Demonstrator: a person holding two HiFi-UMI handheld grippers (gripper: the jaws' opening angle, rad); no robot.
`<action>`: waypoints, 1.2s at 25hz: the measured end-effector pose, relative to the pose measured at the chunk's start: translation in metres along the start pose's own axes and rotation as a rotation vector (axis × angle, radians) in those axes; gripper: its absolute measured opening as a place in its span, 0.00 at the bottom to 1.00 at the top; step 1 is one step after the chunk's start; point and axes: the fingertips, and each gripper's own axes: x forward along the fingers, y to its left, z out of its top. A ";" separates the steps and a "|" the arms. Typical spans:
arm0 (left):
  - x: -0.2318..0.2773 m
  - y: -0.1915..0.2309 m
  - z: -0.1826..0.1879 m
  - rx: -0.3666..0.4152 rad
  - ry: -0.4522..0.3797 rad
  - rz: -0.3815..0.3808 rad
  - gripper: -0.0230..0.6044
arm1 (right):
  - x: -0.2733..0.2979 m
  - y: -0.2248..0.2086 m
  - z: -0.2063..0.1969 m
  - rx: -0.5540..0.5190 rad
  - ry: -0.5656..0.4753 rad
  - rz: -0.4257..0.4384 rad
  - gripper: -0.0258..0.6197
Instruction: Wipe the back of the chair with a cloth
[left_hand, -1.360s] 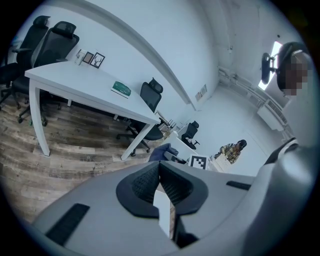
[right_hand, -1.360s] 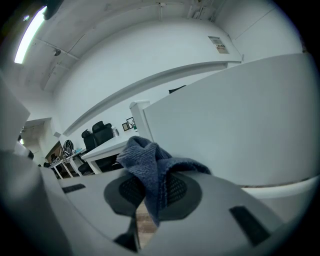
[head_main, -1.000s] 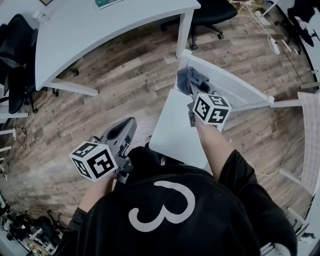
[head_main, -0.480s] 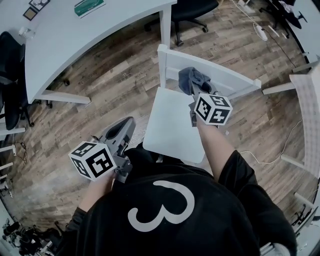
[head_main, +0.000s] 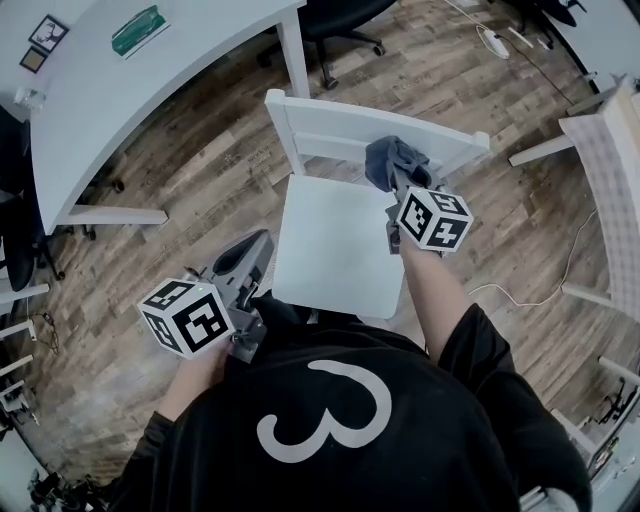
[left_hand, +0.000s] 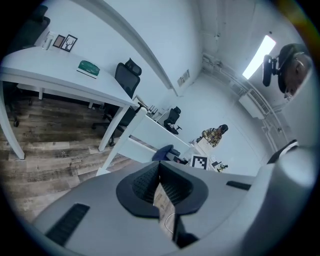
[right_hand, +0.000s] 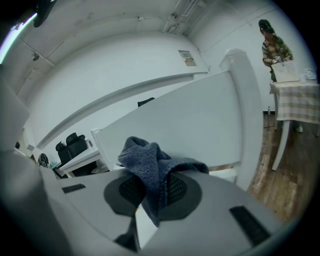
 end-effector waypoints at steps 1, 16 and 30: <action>0.003 -0.002 -0.002 0.003 0.006 -0.005 0.06 | -0.004 -0.006 0.000 0.006 -0.003 -0.011 0.12; 0.043 -0.034 -0.010 0.053 0.079 -0.088 0.06 | -0.051 -0.082 0.007 0.121 -0.066 -0.150 0.12; 0.033 -0.018 -0.006 0.016 0.052 -0.091 0.06 | -0.061 -0.047 0.017 0.012 -0.055 -0.054 0.12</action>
